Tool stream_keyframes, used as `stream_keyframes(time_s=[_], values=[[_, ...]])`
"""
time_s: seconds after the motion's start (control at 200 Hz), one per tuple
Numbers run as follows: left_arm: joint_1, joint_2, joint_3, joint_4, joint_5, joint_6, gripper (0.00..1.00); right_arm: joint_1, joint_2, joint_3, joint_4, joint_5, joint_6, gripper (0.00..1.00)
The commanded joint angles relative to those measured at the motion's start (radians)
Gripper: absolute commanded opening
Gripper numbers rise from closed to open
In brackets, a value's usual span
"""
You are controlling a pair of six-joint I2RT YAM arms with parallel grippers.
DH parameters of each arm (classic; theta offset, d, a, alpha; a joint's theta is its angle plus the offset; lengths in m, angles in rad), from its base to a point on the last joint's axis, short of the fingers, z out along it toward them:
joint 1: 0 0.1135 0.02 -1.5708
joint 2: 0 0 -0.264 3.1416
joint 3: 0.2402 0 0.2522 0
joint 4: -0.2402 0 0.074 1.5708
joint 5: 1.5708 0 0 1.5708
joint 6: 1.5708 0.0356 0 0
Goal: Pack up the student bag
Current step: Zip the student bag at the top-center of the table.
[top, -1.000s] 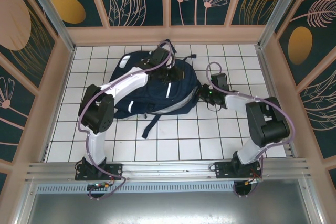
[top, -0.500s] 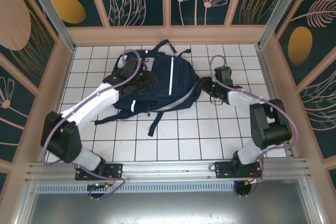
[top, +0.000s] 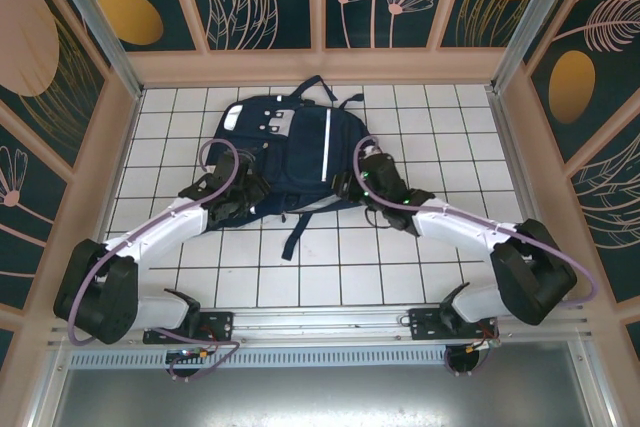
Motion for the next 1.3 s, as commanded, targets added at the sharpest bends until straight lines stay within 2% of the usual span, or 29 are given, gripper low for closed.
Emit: stream_keyframes(time_s=[0.0, 0.225, 0.41, 0.705, 0.856, 1.116, 1.296], values=[[0.005, -0.004, -0.04, 0.065, -0.009, -0.033, 0.49, 0.078, 0.071, 0.07, -0.023, 0.081, -0.022, 0.4], [0.005, 0.015, -0.084, 0.123, -0.005, -0.038, 0.48, 0.175, 0.212, 0.136, -0.026, 0.074, -0.018, 0.4], [0.006, 0.067, -0.085, 0.15, 0.024, -0.034, 0.46, 0.251, 0.29, 0.187, -0.064, 0.127, -0.02, 0.4], [0.006, 0.115, -0.095, 0.19, 0.03, -0.033, 0.44, 0.266, 0.334, 0.217, -0.078, 0.137, 0.002, 0.37], [0.005, 0.147, -0.087, 0.183, 0.078, -0.041, 0.42, 0.27, 0.333, 0.222, -0.074, 0.12, -0.007, 0.37], [0.006, 0.012, -0.106, 0.076, 0.044, -0.109, 0.43, 0.32, 0.394, 0.293, -0.076, 0.101, -0.062, 0.37], [0.005, -0.068, -0.162, 0.076, 0.048, -0.153, 0.45, 0.327, 0.479, 0.338, -0.09, 0.113, -0.059, 0.37]])
